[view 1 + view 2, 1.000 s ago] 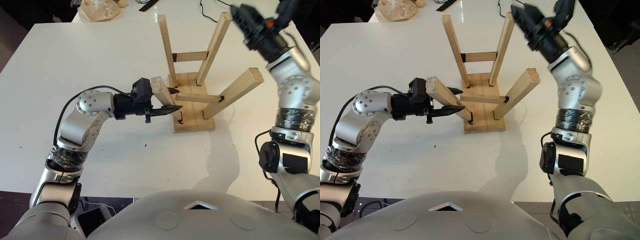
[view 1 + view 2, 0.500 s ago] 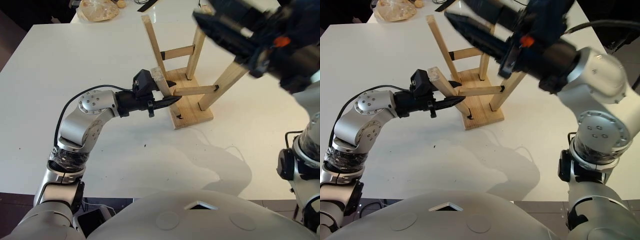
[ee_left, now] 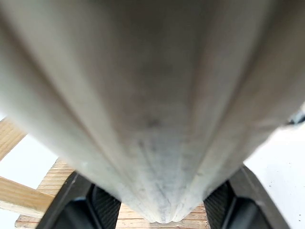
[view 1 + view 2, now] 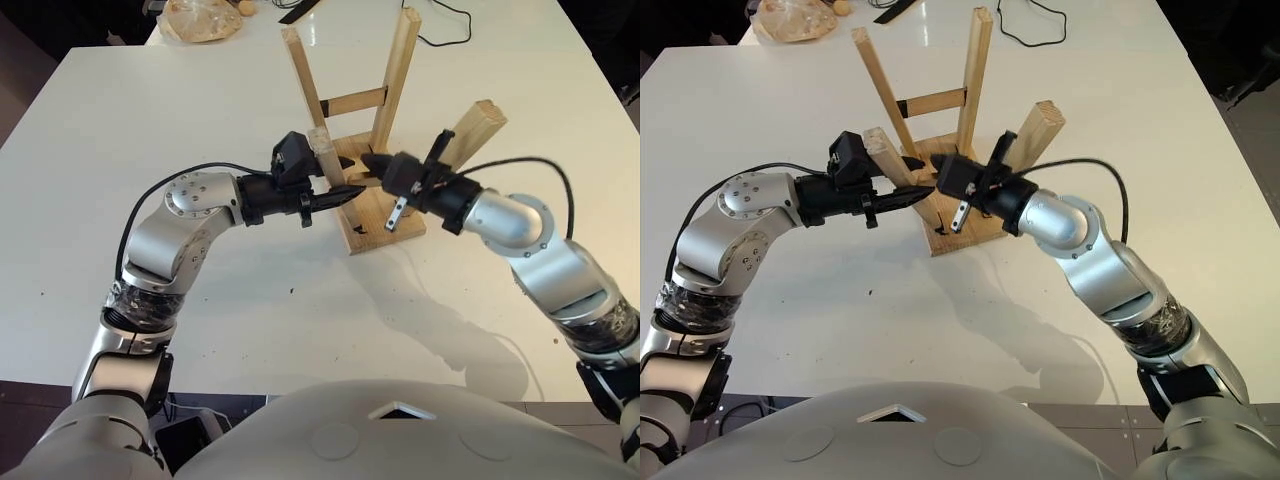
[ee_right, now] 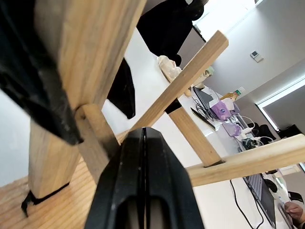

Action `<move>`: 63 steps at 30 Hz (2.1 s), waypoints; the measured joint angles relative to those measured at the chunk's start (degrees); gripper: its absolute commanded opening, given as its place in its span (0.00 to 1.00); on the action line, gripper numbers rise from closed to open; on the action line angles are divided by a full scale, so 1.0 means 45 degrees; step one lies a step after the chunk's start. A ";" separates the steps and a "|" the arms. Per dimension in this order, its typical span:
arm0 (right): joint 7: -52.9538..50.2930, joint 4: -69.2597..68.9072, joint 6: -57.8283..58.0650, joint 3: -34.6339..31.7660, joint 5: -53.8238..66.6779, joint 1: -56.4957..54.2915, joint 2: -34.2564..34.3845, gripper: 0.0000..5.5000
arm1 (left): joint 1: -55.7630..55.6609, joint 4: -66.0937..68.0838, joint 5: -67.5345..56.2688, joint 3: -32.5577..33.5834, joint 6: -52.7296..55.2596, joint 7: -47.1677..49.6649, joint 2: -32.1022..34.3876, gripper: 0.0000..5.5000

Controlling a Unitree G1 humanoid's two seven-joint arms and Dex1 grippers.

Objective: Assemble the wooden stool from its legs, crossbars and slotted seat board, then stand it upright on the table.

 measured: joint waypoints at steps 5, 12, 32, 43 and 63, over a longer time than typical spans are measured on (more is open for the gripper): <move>0.0334 0.0121 -0.0448 0.0027 -0.0836 0.0135 0.0223 0.00 | -0.0446 0.0146 0.0346 -0.0396 0.0013 -0.0001 0.0036 0.37; -0.0467 -0.0081 0.0812 -0.4198 0.2435 -0.2087 0.3002 0.00 | -0.0917 0.0280 0.0642 -0.0855 -0.0057 0.0018 0.0096 0.37; 0.1376 0.0314 0.3234 -0.6445 0.4138 0.1884 0.0705 0.00 | -0.1143 0.1228 0.0566 -0.0947 -0.1212 -0.0764 0.0793 0.37; 0.1241 -0.0764 0.3675 -0.6187 0.4277 0.2335 0.1289 0.00 | -0.1144 0.2719 0.1339 -0.0815 -0.2197 -0.2003 0.1598 0.49; -0.1144 0.3004 0.1376 -0.6322 0.2133 0.3073 0.2814 0.00 | 0.5631 -0.2146 0.2474 0.4404 0.2735 0.6209 -0.0327 0.47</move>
